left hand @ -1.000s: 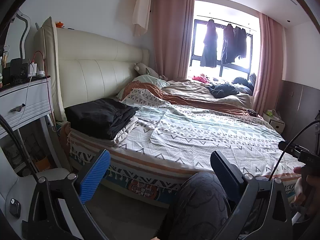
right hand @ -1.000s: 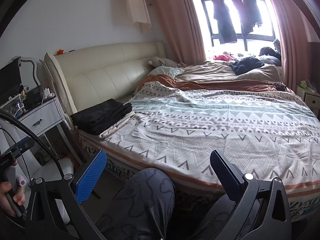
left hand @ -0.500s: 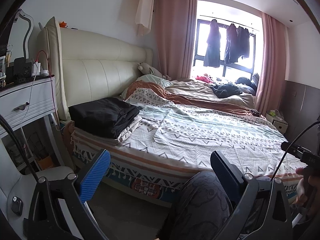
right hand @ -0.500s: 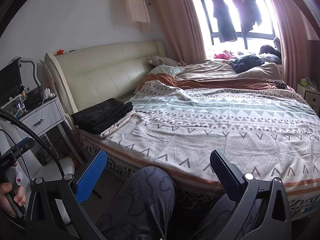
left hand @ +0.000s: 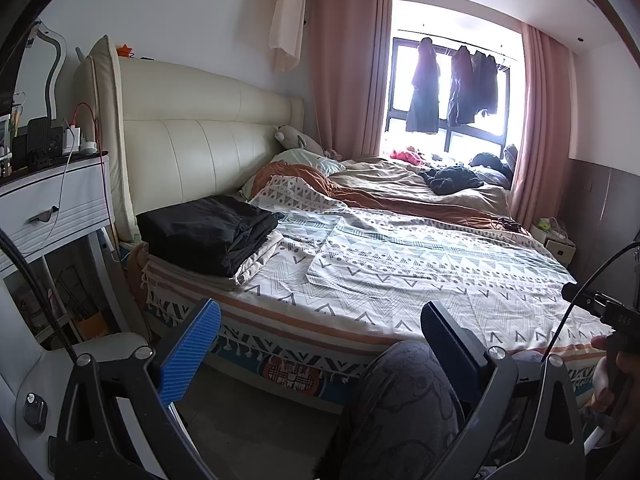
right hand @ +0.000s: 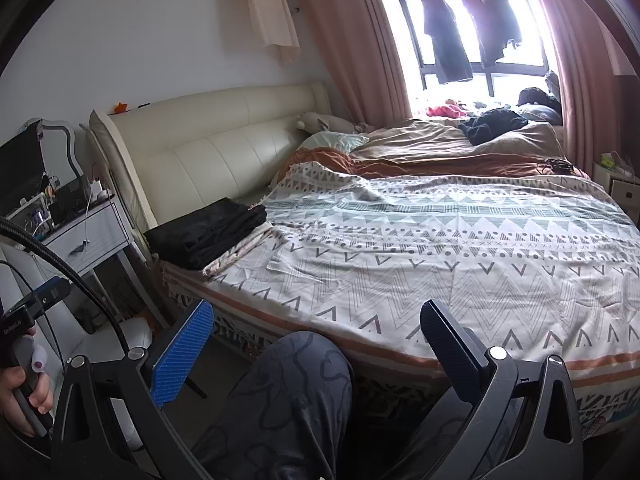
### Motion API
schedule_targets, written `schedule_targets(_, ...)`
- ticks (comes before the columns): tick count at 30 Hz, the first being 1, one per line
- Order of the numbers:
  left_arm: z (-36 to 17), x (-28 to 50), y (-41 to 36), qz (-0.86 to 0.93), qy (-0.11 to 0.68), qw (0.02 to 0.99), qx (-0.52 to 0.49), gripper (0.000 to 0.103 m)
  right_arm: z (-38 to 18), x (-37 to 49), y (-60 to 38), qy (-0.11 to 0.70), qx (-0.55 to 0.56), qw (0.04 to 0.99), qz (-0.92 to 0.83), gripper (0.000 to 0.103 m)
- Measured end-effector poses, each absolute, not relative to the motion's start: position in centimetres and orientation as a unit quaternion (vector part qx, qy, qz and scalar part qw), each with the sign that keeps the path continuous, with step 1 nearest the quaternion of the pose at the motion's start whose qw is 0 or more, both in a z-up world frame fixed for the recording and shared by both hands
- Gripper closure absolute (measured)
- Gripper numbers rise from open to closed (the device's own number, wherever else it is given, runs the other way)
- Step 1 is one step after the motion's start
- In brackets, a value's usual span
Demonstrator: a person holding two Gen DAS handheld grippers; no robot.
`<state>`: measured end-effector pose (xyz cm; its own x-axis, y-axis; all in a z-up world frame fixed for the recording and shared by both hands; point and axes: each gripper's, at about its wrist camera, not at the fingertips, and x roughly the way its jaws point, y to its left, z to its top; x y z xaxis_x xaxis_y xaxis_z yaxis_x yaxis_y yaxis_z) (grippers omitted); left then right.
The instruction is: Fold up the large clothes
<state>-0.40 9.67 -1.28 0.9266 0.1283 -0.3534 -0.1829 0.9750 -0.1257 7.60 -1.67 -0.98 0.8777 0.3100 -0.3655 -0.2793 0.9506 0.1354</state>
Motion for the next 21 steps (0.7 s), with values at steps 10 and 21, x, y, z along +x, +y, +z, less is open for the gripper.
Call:
schedule_targets(10, -1.25, -0.38, 9.57, 0.078, 0.175, 0.978, -0.077, 0.001, -1.0, 7.46, -2.08, 0.195, 0.044, 0.968, 0.15, 0.0)
schedule_targets(21, -1.2, -0.48, 9.53, 0.077, 0.174, 0.979, -0.078, 0.001, -1.01, 7.45, -2.32, 0.195, 0.045, 0.968, 0.15, 0.0)
